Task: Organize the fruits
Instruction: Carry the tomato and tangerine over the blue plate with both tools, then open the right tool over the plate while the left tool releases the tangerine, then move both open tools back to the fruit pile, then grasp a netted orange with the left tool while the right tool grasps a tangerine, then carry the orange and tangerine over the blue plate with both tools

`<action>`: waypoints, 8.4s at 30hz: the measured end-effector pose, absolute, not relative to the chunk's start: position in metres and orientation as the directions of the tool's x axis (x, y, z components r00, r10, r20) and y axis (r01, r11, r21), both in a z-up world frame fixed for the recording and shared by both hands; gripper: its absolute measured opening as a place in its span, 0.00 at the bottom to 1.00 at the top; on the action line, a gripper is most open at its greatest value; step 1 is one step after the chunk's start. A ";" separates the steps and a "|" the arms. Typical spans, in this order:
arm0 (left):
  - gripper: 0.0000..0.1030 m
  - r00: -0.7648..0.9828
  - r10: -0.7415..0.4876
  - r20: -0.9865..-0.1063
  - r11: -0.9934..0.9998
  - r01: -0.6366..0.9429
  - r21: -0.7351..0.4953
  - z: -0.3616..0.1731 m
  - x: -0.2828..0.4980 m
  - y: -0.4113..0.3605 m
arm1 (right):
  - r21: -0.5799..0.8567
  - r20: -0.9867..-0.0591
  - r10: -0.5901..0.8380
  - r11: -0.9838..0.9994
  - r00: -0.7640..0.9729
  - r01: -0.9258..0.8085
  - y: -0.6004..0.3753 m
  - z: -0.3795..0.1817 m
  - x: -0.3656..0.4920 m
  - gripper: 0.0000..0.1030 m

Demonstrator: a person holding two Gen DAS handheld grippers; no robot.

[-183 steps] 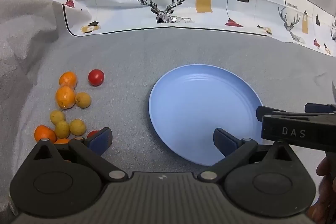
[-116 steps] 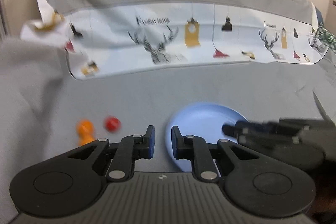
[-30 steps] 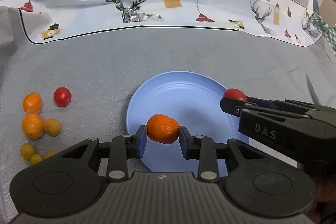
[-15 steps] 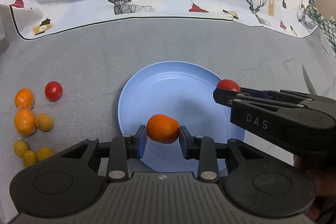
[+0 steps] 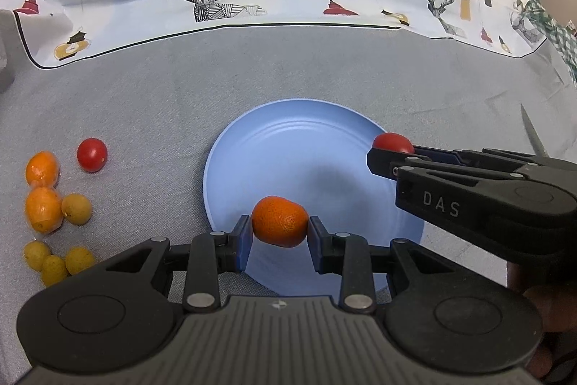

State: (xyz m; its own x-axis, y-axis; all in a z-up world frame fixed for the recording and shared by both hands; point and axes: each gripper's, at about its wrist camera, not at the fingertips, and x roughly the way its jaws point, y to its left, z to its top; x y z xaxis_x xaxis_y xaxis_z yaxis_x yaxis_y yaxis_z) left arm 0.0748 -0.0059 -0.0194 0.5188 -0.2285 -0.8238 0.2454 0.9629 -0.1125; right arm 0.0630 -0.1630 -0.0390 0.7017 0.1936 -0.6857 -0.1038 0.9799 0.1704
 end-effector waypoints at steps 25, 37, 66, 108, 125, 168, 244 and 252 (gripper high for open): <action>0.52 0.538 -0.263 -0.801 0.958 0.246 -0.149 -0.012 0.072 -0.005 | 0.163 -0.678 0.177 0.983 0.713 -0.089 -0.161 -0.037 0.061 0.51; 0.40 0.562 -0.223 -0.796 0.969 0.216 -0.119 -0.008 0.073 0.004 | 0.156 -0.664 0.162 0.985 0.729 -0.077 -0.158 -0.031 0.058 0.58; 0.20 0.659 -0.139 -0.739 0.971 -0.057 -0.233 0.021 0.075 0.149 | 0.209 -0.527 0.425 0.904 0.736 -0.372 -0.066 -0.001 0.028 0.25; 0.41 0.541 -0.094 -0.836 0.948 -0.207 -0.241 -0.017 0.106 0.187 | 0.180 -0.660 0.549 0.778 0.512 -0.602 0.014 -0.063 0.007 0.37; 0.43 0.516 -0.043 -0.856 0.950 -0.245 -0.195 -0.030 0.121 0.184 | 0.142 -0.703 0.504 0.791 0.502 -0.595 0.003 -0.070 0.010 0.37; 0.39 0.495 -0.012 -0.869 0.981 -0.163 -0.107 -0.033 0.116 0.169 | 0.107 -0.708 0.461 0.818 0.534 -0.565 -0.006 -0.072 0.010 0.37; 0.39 0.638 -0.199 -0.744 0.976 0.196 -0.093 -0.013 0.113 -0.011 | 0.100 -0.713 0.185 0.982 0.676 -0.163 -0.164 -0.031 0.053 0.37; 0.39 0.633 -0.203 -0.747 0.975 0.199 -0.096 -0.013 0.114 -0.011 | 0.099 -0.717 0.189 0.980 0.671 -0.171 -0.161 -0.030 0.054 0.37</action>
State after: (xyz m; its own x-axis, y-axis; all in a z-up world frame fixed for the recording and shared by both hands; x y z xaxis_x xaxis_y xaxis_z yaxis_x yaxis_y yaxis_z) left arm 0.1139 -0.0106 -0.0133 0.6332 -0.2028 -0.7469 0.1995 0.9752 -0.0957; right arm 0.0538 -0.1614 -0.0300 0.6707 0.1895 -0.7171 -0.1711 0.9803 0.0990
